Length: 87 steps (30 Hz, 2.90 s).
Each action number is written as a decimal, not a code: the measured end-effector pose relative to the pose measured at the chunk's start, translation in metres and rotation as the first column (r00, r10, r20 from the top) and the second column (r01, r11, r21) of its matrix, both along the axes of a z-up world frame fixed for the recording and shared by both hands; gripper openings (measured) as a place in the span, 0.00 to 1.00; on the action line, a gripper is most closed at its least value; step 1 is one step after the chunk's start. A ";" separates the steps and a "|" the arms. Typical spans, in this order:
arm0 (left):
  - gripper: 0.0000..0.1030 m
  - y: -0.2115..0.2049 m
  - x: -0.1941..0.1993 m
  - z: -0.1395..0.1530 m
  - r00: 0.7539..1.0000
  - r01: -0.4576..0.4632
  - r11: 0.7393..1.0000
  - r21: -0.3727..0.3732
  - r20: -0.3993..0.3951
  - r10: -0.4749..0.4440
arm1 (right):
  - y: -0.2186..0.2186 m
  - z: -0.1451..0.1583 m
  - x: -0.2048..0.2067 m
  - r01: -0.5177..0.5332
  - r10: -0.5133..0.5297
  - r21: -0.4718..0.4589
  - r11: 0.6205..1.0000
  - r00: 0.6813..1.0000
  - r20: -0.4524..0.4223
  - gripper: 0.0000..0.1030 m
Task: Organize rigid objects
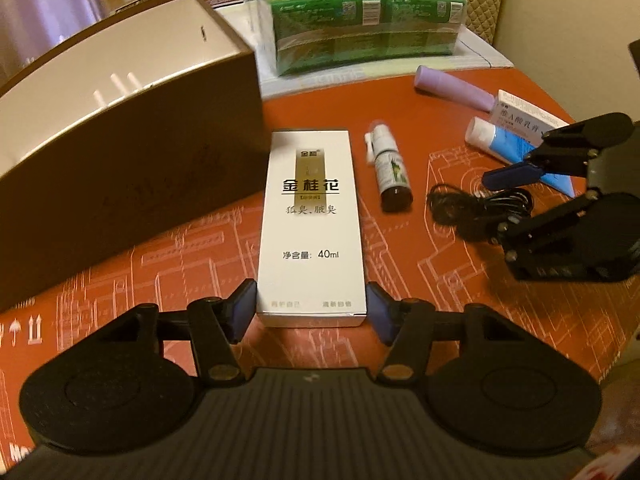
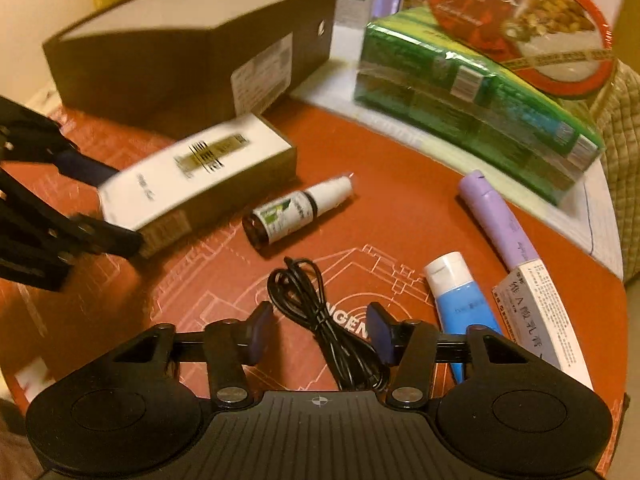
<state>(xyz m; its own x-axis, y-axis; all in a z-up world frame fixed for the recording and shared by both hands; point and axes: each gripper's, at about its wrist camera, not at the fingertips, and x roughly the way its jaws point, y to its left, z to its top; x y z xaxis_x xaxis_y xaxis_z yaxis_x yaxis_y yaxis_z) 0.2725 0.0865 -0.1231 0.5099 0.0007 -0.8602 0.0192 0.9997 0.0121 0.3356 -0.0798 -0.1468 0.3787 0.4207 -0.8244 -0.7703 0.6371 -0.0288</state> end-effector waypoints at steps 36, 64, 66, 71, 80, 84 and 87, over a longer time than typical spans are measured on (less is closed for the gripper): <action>0.54 -0.007 0.021 -0.002 0.998 0.058 0.998 0.008 -0.012 -0.058 | -0.012 0.003 -0.021 0.120 -0.110 0.074 0.990 0.985 -0.129 0.16; 0.53 0.016 -0.032 0.042 0.996 -0.036 0.999 -0.030 0.081 0.038 | -0.013 0.034 -0.026 0.101 -0.063 0.200 0.975 0.981 -0.186 0.10; 0.53 0.020 -0.039 0.052 0.993 -0.050 0.998 -0.039 0.104 0.053 | -0.009 0.042 -0.025 0.093 -0.049 0.230 0.969 0.980 -0.192 0.10; 0.53 0.034 -0.053 0.077 0.983 -0.087 0.994 -0.058 0.156 0.096 | 0.007 0.065 -0.024 0.063 0.000 0.308 0.949 0.979 -0.202 0.10; 0.53 0.079 -0.065 0.121 0.947 -0.201 0.978 -0.060 0.242 0.210 | 0.057 0.103 -0.025 0.009 0.094 0.434 0.901 0.972 -0.216 0.10; 0.53 0.106 -0.060 0.136 0.924 -0.256 0.966 -0.040 0.285 0.256 | 0.086 0.116 -0.020 0.001 0.115 0.466 0.885 0.969 -0.221 0.10; 0.53 0.129 -0.052 0.144 0.907 -0.293 0.956 -0.025 0.310 0.286 | 0.108 0.125 -0.012 0.006 0.117 0.486 0.874 0.968 -0.223 0.10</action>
<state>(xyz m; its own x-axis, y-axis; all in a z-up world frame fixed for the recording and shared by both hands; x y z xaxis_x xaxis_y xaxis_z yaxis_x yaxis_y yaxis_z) 0.2204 0.2155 0.0212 0.7228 0.2057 -0.6598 -0.2797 0.9601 -0.0071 0.3239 0.0286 -0.0220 0.1612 0.8009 -0.5767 -0.7488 0.4799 0.4572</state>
